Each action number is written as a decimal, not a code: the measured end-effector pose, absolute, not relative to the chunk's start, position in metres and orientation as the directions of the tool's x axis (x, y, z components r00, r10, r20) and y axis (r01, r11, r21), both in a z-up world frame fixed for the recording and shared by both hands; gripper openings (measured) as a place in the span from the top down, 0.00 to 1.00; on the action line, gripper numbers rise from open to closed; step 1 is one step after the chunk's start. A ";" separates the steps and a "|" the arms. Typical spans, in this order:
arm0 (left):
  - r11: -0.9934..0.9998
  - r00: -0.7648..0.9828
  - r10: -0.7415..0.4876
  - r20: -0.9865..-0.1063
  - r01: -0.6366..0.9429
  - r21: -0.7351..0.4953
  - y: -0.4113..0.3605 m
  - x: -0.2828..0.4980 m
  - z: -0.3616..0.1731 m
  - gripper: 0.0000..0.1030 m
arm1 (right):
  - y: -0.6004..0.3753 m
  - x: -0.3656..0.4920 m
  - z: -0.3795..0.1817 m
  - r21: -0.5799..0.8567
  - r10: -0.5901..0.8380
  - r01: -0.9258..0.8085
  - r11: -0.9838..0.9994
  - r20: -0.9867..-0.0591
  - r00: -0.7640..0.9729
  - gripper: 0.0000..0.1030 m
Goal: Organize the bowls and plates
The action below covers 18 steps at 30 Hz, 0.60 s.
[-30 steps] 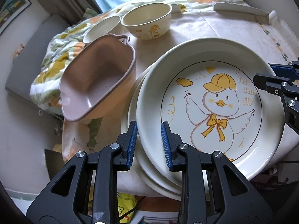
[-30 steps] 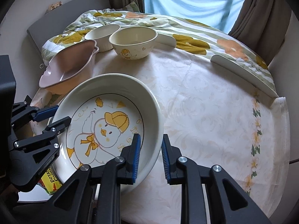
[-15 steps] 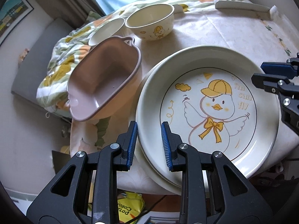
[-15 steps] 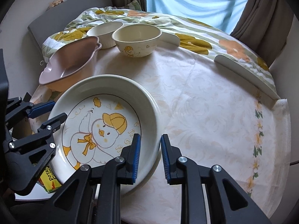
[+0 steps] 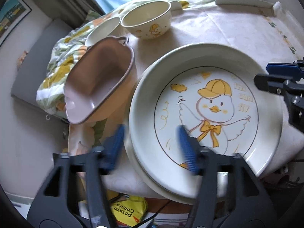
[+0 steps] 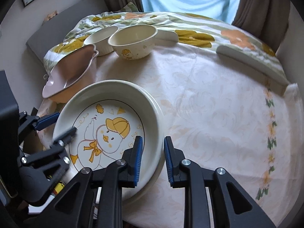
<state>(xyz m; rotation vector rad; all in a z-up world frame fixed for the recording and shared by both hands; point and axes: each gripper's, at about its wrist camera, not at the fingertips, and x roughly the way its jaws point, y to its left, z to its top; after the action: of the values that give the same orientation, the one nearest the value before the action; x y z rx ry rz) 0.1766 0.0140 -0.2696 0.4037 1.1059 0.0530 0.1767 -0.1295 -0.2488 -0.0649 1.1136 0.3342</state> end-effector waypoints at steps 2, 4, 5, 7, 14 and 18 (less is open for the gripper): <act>0.923 0.474 0.243 -0.846 0.156 0.353 0.012 0.174 -0.266 0.25 | -0.135 0.176 -0.246 0.140 0.250 -0.282 0.949 -0.880 0.403 0.56; 0.928 0.480 0.229 -0.847 0.156 0.339 0.011 0.174 -0.259 0.25 | -0.142 0.176 -0.241 0.167 0.269 -0.269 0.949 -0.874 0.406 0.56; 0.931 0.481 0.225 -0.847 0.150 0.333 0.012 0.174 -0.255 0.25 | -0.145 0.177 -0.237 0.169 0.270 -0.267 0.949 -0.873 0.407 0.56; 0.940 0.490 0.217 -0.844 0.128 0.316 0.015 0.174 -0.241 0.25 | -0.149 0.179 -0.226 0.182 0.288 -0.278 0.943 -0.864 0.412 0.56; 0.987 0.520 0.161 -0.839 -0.064 0.149 0.064 0.174 -0.177 0.09 | -0.132 0.203 -0.175 0.203 0.376 -0.399 0.894 -0.824 0.424 0.32; 0.976 0.522 0.165 -0.837 -0.206 0.064 0.110 0.178 -0.169 0.00 | -0.107 0.222 -0.163 0.212 0.438 -0.474 0.854 -0.786 0.437 0.00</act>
<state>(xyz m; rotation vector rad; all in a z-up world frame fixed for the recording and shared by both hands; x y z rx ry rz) 0.1784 0.1103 -0.1693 -0.0449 0.9967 0.2224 0.2221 -0.1074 -0.1632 -0.0419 0.9643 0.5673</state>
